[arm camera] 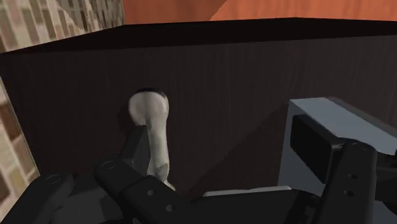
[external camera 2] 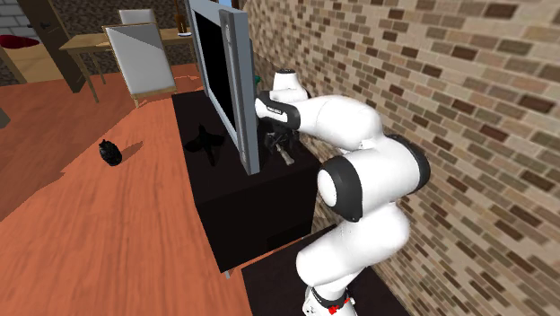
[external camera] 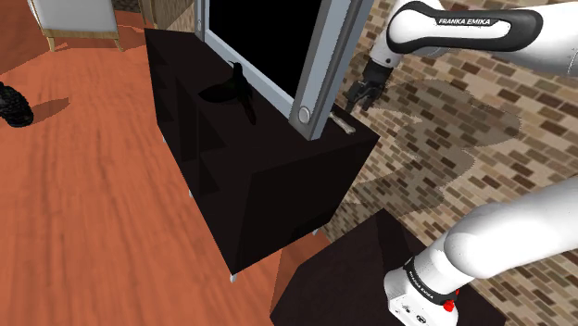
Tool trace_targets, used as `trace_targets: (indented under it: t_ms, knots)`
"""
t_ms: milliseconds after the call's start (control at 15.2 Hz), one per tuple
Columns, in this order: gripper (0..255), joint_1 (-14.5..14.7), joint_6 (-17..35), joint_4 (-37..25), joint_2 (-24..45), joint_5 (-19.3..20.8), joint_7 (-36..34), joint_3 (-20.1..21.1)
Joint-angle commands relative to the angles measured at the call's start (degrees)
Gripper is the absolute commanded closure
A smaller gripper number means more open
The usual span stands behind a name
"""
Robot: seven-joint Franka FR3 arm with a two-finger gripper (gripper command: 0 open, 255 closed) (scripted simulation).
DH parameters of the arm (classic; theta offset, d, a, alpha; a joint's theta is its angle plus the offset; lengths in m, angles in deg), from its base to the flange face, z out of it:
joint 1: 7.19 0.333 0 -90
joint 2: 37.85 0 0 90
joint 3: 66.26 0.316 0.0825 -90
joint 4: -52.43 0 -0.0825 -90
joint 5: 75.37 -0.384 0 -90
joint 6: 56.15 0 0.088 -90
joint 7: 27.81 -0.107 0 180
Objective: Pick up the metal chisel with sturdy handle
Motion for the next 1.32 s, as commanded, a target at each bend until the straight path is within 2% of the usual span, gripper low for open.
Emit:
trace_targets:
  t_ms: [0, 594, 1188, 1254]
  knots:
    - [0, -0.3, 1.9, -1.8, 3.5, 0.0, 0.8, -0.6]
    - [0, -1.9, 6.4, -15.4, 21.3, -1.5, 4.5, -2.9]
    - [0, -2.0, 12.0, -11.3, 22.7, -1.8, 4.8, -2.9]
    - [255, -2.0, 12.0, -11.3, 22.8, -1.8, 4.8, -2.9]
